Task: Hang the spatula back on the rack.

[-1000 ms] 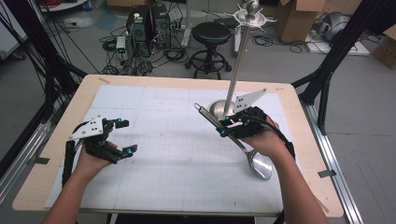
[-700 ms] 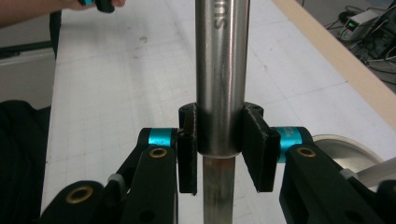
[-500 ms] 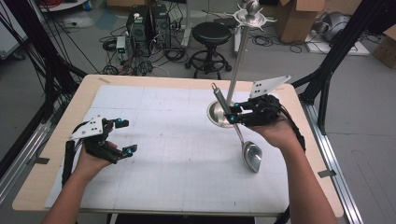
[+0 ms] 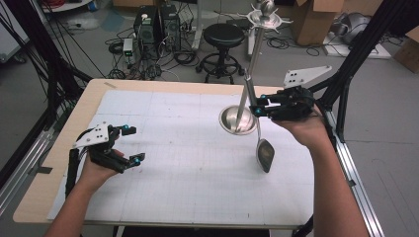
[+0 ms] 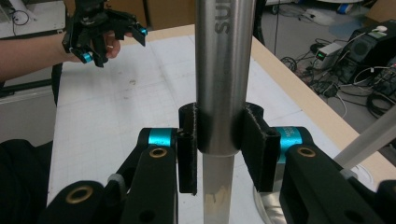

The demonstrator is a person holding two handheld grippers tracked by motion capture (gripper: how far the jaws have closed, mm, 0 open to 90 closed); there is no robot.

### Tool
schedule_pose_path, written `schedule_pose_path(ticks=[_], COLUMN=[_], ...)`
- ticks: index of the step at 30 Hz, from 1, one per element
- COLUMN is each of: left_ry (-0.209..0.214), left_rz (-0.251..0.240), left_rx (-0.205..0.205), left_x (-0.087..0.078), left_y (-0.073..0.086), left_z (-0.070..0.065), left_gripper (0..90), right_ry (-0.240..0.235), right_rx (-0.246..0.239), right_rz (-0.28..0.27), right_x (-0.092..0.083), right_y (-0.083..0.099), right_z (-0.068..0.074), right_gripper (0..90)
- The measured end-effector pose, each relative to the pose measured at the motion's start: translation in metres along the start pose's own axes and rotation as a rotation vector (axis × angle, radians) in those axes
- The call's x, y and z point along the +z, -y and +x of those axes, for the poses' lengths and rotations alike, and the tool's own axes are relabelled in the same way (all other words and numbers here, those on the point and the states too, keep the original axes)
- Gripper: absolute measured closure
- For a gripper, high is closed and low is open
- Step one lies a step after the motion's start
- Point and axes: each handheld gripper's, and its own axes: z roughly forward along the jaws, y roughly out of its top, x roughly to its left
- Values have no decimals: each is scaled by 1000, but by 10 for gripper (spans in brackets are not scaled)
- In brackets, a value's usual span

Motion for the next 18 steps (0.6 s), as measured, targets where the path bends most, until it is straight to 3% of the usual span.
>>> schedule_pose_path(ticks=[7,18], left_ry=[-1,2], left_rz=[-4,-5], left_rx=[-1,-3], left_x=[0,0], left_y=[0,0], left_z=[0,0], left_gripper=[17,17], right_ry=[25,127], right_rx=[20,90], right_rz=[-22,-56], right_x=[-18,-45], right_y=[-9,-15], right_z=[-10,-36], right_gripper=[695,695])
